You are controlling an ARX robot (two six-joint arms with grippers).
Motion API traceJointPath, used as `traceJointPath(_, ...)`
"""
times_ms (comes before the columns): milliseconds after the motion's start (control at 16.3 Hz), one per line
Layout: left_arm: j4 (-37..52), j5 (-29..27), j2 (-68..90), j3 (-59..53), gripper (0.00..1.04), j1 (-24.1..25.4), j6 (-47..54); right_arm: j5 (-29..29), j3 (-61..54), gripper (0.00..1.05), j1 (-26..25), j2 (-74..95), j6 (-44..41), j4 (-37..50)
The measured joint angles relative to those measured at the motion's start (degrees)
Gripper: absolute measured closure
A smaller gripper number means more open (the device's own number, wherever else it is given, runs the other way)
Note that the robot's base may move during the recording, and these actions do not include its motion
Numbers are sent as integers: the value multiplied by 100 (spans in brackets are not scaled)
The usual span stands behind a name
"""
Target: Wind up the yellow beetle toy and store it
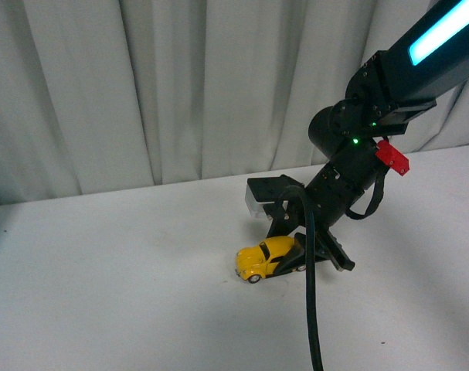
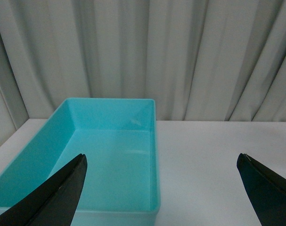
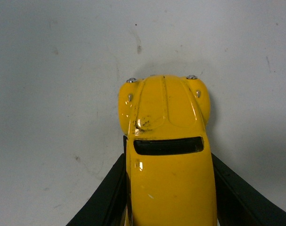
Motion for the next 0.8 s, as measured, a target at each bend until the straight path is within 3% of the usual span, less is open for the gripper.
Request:
traceJointPath(369,0,0,0,0,7,0,0,-116,11,62,238,0,678,136)
traceJointPath(800,0,0,0,0,7,0,0,-122,72,62,367,57,726,317)
